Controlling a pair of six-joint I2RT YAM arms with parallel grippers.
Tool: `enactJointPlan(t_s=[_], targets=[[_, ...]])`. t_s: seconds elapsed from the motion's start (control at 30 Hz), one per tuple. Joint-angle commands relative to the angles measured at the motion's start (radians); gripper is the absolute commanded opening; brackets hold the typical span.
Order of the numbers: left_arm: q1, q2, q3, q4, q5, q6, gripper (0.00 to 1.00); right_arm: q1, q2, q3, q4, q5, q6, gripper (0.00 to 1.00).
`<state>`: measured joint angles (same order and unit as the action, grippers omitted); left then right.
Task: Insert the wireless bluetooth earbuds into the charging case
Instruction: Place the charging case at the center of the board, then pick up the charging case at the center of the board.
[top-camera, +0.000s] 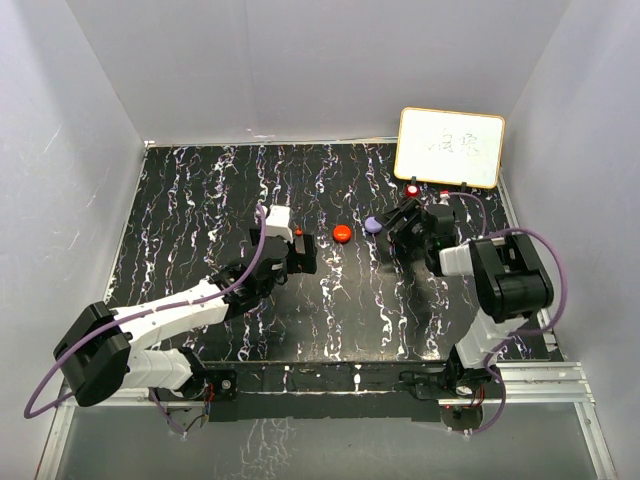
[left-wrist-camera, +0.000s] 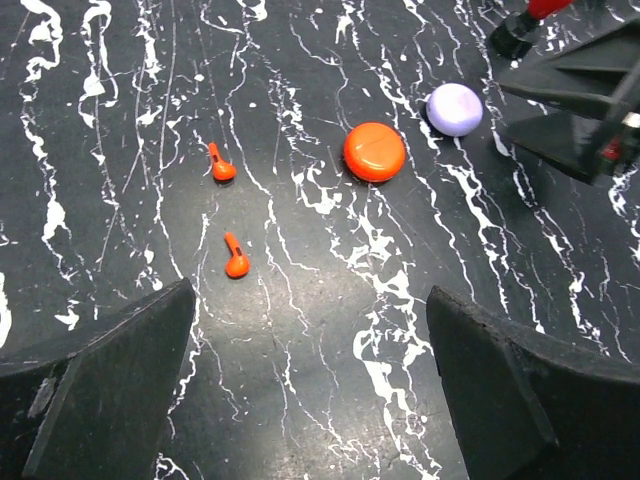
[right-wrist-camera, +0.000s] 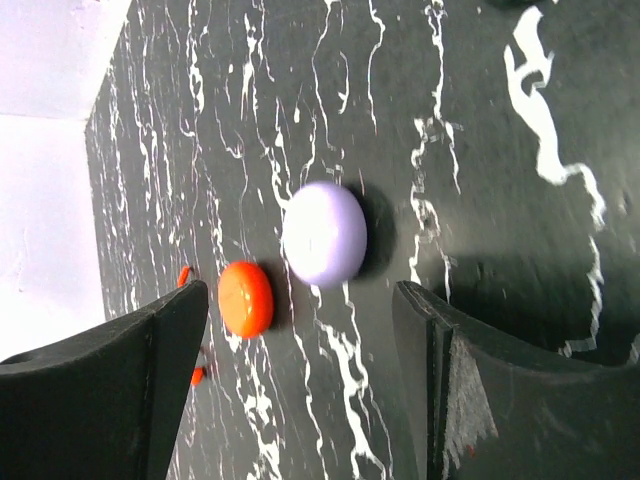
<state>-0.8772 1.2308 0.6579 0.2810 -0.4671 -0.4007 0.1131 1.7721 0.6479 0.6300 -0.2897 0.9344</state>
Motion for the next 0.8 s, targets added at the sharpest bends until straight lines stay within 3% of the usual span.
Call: enactJointPlan(t_s=[0.0, 0.23, 0.77], targets=[[0.018, -0.034, 0.013, -0.043, -0.045, -0.017, 0.99, 0.006, -0.170, -0.063, -0.080, 0.066, -0.071, 0.73], [0.046, -0.045, 0.021, -0.068, -0.007, -0.033, 0.99, 0.166, -0.296, 0.030, -0.304, 0.192, -0.276, 0.73], [0.053, -0.061, 0.004, -0.056, 0.018, -0.038, 0.99, 0.302, 0.001, 0.287, -0.370, 0.235, -0.396, 0.72]])
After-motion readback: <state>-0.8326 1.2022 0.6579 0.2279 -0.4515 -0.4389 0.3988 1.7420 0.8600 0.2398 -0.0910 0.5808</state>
